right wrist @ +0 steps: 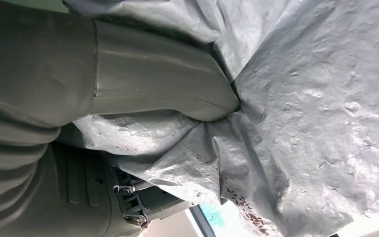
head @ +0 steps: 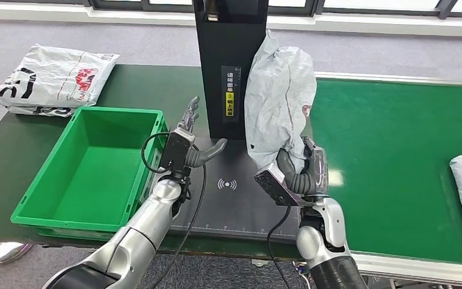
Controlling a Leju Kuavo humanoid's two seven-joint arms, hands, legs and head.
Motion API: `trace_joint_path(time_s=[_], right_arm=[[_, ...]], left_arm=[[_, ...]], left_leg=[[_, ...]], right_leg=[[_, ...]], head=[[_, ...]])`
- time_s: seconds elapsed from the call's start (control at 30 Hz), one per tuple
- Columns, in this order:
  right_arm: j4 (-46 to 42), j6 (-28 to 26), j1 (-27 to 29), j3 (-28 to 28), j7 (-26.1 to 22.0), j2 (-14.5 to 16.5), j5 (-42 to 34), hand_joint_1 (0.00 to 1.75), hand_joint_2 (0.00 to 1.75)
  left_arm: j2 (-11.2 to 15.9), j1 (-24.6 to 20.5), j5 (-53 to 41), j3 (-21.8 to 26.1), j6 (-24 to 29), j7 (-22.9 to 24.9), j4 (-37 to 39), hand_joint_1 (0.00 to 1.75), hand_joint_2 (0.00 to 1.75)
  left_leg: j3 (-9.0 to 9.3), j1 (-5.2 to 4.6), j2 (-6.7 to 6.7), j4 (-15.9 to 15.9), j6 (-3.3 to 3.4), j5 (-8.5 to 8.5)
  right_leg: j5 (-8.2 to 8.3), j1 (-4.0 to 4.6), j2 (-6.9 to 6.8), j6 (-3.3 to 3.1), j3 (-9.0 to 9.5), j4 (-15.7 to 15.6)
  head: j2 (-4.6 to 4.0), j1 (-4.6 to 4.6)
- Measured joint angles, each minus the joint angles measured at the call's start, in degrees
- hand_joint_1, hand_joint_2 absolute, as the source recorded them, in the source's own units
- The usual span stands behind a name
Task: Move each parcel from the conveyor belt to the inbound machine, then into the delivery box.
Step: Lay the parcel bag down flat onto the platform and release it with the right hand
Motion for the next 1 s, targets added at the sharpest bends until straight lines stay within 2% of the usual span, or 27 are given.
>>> trace_joint_path(time_s=[0.17, 0.33, 0.53, 0.57, 0.6, 0.67, 0.7, 0.77, 1.0], right_arm=[[0.0, 0.7, -0.1, 0.5, 0.1, 0.0, -0.4, 1.75, 1.75], [2.0, 10.8, -0.5, 3.2, 2.6, 0.0, -1.8, 1.75, 1.75], [3.1, 13.1, -0.5, 4.4, 3.7, 0.0, -1.9, 1.75, 1.75], [3.7, 14.2, -0.4, 5.0, 4.3, 0.0, -1.9, 1.58, 1.75], [4.4, 15.9, -0.2, 5.8, 5.2, 0.0, -1.9, 1.21, 1.75], [5.0, 21.4, 1.2, 7.6, 9.0, -0.6, -0.9, 0.34, 1.75], [4.1, 23.3, 2.3, 7.9, 10.9, -1.3, 0.1, 0.07, 1.75], [1.3, 24.8, 4.4, 7.6, 13.3, -2.8, 2.1, 0.00, 1.75], [-4.5, 25.0, 6.8, 5.7, 12.3, -4.3, 2.6, 0.00, 1.75]], left_arm=[[0.0, -0.1, 0.0, 0.0, 0.0, 0.0, 0.0, 0.00, 1.75], [0.0, -0.1, 0.0, 0.0, -0.4, 0.0, 0.0, 0.00, 1.75], [0.0, -0.2, 0.0, 0.0, -0.6, 0.1, 0.0, 0.00, 1.75], [0.0, -0.2, 0.1, 0.0, -0.6, 0.2, 0.0, 0.00, 1.75], [0.0, -0.3, 0.2, 0.0, -0.6, 0.3, 0.1, 0.00, 1.75], [0.0, -0.7, 1.3, 0.0, -0.4, -0.5, 0.2, 0.00, 1.75], [0.1, -0.8, 2.1, 0.0, -0.3, -1.2, 0.3, 0.00, 1.75], [0.3, -0.9, 3.4, 0.0, 0.1, -2.4, 0.3, 0.00, 1.75], [0.9, -0.9, 4.0, 0.0, 0.6, -2.8, 0.0, 0.00, 1.75]], left_leg=[[0.00, 0.01, 0.01, 0.0, 0.00, 0.00], [0.00, 0.01, 0.03, 0.0, -0.01, 0.00], [0.00, 0.01, 0.03, 0.0, -0.01, 0.00], [0.00, 0.01, 0.02, 0.0, -0.01, 0.00], [0.00, 0.01, 0.01, 0.0, -0.01, 0.00], [-0.02, 0.01, -0.01, 0.0, -0.01, 0.00], [-0.04, 0.00, -0.02, 0.0, -0.01, 0.00], [-0.06, -0.01, -0.03, 0.0, -0.01, 0.00], [-0.06, 0.00, 0.01, 0.0, -0.01, 0.00]], right_leg=[[0.00, 0.01, 0.01, 0.00, -0.01, 0.0], [0.00, 0.02, 0.05, -0.01, -0.03, 0.0], [0.00, 0.02, 0.04, -0.01, -0.03, 0.0], [0.00, 0.02, 0.02, -0.01, -0.03, 0.0], [0.00, 0.02, 0.01, -0.01, -0.04, 0.0], [-0.01, 0.01, -0.01, -0.01, -0.05, 0.0], [-0.01, 0.00, -0.01, -0.01, -0.06, 0.0], [0.00, -0.01, -0.02, -0.01, -0.07, 0.0], [0.01, 0.00, 0.01, -0.02, -0.10, 0.0]], head=[[0.00, 0.00], [0.00, 0.00], [0.00, 0.00], [0.00, 0.00], [0.00, 0.00], [0.00, 0.00], [0.00, 0.00], [0.00, 0.01], [0.00, 0.00]])
